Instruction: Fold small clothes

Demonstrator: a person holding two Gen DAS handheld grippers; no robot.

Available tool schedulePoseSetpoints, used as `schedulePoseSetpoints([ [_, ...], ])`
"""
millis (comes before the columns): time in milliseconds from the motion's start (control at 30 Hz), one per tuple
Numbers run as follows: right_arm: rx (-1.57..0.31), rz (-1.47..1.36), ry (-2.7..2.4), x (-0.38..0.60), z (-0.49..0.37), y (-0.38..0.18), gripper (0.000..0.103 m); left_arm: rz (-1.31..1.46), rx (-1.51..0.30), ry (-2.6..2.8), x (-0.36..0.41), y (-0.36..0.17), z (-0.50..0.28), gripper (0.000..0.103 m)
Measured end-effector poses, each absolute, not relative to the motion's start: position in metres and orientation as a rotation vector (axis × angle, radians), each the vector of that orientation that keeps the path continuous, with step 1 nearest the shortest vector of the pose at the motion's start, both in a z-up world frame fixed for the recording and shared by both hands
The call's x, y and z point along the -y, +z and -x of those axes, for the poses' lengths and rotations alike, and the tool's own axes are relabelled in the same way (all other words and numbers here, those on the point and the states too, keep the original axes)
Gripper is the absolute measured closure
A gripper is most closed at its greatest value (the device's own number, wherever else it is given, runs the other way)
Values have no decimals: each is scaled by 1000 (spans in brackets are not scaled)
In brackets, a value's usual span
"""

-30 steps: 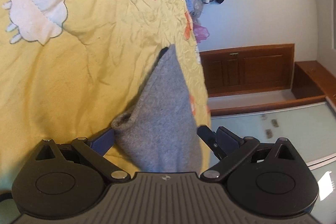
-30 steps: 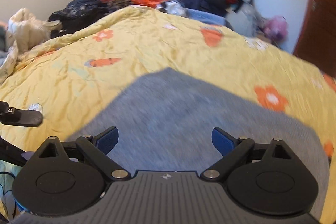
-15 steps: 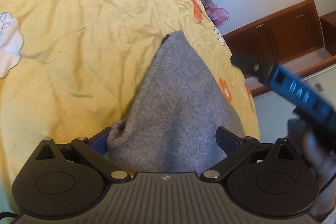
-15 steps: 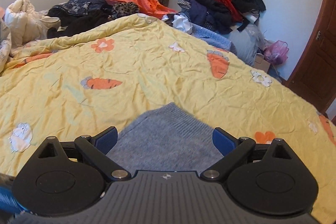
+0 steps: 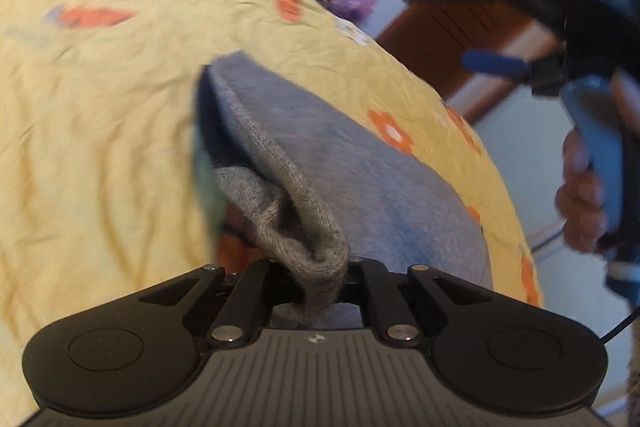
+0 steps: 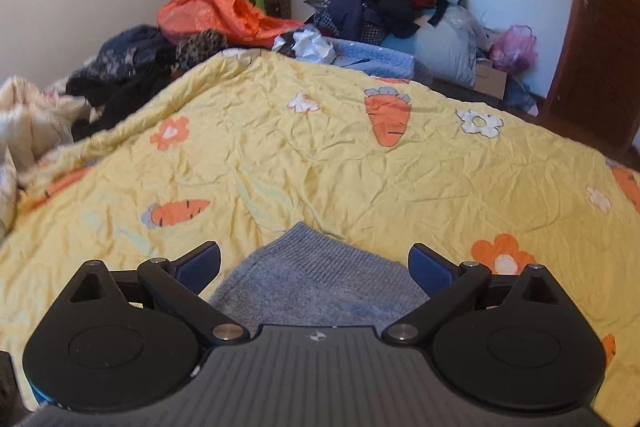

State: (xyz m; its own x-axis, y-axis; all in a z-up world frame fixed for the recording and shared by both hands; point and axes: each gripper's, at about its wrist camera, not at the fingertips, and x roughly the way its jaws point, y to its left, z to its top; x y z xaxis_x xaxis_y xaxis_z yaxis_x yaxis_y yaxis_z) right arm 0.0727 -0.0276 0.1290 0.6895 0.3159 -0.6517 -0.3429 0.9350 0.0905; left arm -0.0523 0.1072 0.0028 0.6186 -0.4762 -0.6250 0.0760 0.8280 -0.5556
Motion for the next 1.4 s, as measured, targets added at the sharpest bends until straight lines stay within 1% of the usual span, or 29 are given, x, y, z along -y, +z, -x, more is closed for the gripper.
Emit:
schedulePoseSetpoints([
  [67, -700, 23, 361, 49, -65, 141, 3, 408, -857, -365, -76, 9, 48, 97],
  [133, -677, 29, 342, 69, -59, 147, 1, 278, -865, -386, -40, 9, 43, 97],
  [267, -741, 72, 372, 89, -64, 133, 1, 113, -898, -386, 11, -8, 34, 96],
  [367, -830, 62, 422, 85, -83, 108, 0, 36, -871, -362, 28, -14, 39, 96],
  [500, -947, 124, 454, 59, -124, 71, 1, 62, -876, -359, 24, -16, 36, 96],
  [567, -972, 148, 411, 57, -143, 57, 1, 78, -875, -362, 20, -16, 38, 96],
  [633, -1012, 59, 469, 63, -157, 47, 1, 88, -871, -366, 19, -16, 40, 96],
  [700, -1079, -117, 523, 75, -168, 37, 1, 99, -867, -371, 18, -17, 41, 96],
  [833, -1125, -341, 541, 89, -183, 17, 1, 117, -868, -386, 16, -17, 41, 96],
  [1000, -1160, -397, 643, 75, -191, 3, 1, 135, -873, -393, 8, -18, 37, 96],
  [1033, -1171, -365, 645, 69, -190, 2, 3, 137, -873, -394, 7, -18, 37, 96],
  [1067, -1156, -320, 652, 62, -186, 4, 8, 141, -874, -393, 6, -18, 37, 96],
  [1100, -1127, -268, 676, 57, -181, 7, 23, 148, -875, -392, 4, -17, 37, 96],
  [1133, -1116, -208, 656, 52, -179, 9, 50, 150, -877, -390, 4, -17, 36, 96],
  [1167, -1131, -165, 607, 48, -179, 8, 70, 152, -878, -389, 3, -17, 35, 96],
  [1200, -1134, -157, 592, 47, -178, 8, 83, 158, -882, -389, 2, -16, 35, 96],
  [1400, -1102, -205, 574, 46, -172, 12, 83, 229, -873, -403, -12, -17, 34, 96],
])
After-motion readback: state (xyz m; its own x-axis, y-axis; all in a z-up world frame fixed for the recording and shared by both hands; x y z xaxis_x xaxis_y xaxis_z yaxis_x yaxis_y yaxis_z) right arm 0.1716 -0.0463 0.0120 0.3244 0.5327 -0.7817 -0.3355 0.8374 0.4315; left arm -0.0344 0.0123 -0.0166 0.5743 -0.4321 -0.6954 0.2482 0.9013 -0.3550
